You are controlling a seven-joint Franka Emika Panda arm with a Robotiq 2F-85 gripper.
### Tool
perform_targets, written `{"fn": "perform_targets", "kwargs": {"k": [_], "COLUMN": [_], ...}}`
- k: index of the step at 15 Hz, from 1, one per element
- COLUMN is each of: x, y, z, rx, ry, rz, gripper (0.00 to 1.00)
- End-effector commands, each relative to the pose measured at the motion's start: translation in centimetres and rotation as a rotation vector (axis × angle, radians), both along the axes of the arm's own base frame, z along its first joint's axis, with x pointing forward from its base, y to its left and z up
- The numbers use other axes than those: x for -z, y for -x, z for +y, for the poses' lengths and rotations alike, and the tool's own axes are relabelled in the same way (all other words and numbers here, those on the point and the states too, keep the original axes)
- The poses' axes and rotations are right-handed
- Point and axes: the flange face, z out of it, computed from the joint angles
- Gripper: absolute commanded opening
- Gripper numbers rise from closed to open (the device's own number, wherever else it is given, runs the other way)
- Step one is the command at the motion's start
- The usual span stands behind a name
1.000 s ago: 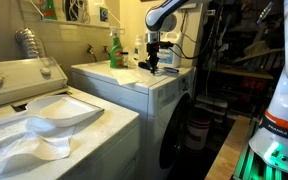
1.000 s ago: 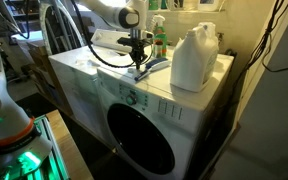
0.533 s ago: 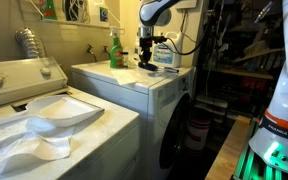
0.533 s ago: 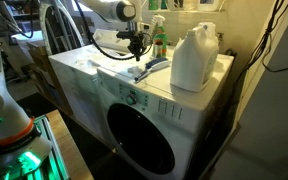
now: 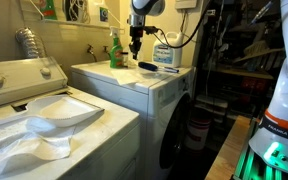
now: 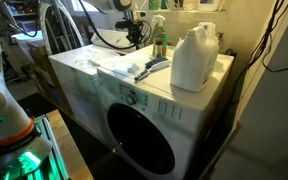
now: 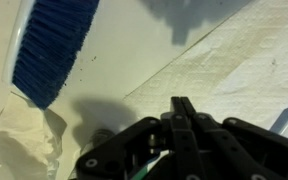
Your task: Move the bottle cap to the front of the machine then place it on the paper towel
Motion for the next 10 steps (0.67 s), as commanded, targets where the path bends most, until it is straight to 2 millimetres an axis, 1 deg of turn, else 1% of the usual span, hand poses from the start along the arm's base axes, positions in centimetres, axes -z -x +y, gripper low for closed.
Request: {"fn": "perform_targets", "kwargs": {"k": [1,2,3,5,7,10], "x": [0.7,1.1,1.6,2.3,2.6,3.3], "y": [-0.1,0.2,0.4,0.8,1.0,1.3], "z": [-0.6,-1.0,-1.5,-2.2,-2.8,-3.7], "rx": [0.012,0.016,0.013,0.007,-0.027,-0.022], "ry": [0.023,0.026,0.028,0.031,0.02,0.01], "rz": [0.084,0.113,0.136,0.161,0.151,0.174], "gripper": [0.31,0.29,0.31,0.44,0.59,0.81]}}
